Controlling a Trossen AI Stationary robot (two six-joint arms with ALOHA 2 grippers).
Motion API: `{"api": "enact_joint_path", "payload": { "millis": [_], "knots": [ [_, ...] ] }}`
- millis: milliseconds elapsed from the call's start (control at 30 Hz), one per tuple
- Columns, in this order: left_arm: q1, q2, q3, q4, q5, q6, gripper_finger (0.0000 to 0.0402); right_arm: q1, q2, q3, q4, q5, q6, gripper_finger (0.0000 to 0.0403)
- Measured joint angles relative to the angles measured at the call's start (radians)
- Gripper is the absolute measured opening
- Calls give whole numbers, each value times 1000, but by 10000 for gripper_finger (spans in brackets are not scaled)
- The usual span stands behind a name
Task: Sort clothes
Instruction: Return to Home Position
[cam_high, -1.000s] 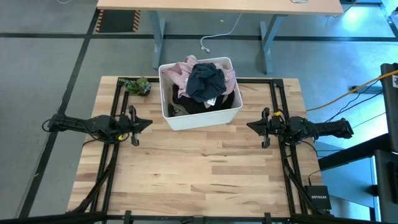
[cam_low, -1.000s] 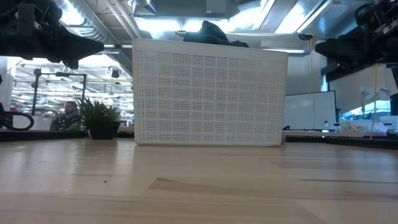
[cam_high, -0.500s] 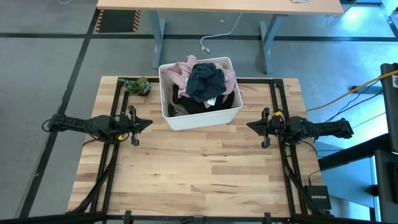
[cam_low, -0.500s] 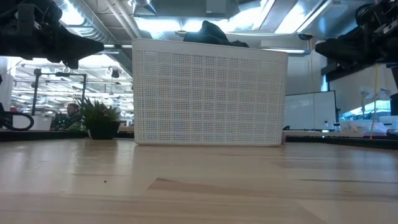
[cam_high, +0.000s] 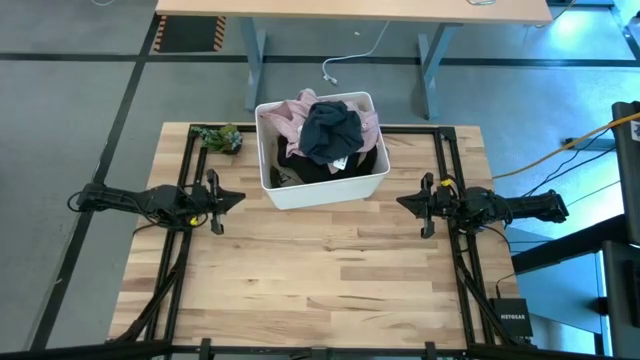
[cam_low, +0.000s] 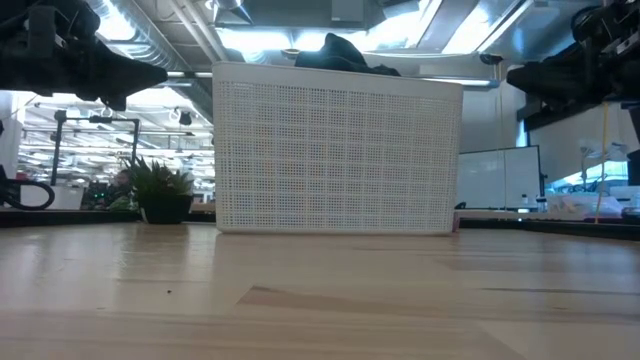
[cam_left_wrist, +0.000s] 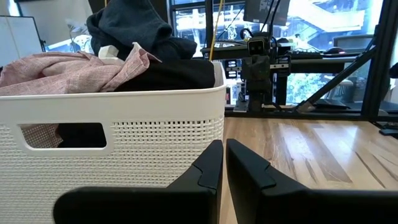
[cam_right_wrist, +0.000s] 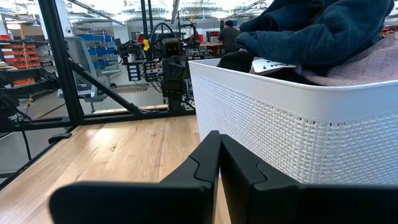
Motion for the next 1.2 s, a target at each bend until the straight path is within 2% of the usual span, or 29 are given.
{"api": "enact_joint_path", "payload": {
  "millis": [1200],
  "knots": [
    [0, 0, 0, 0, 0, 0, 15, 0, 0, 0, 0, 5, -49, 26]
  ]
}}
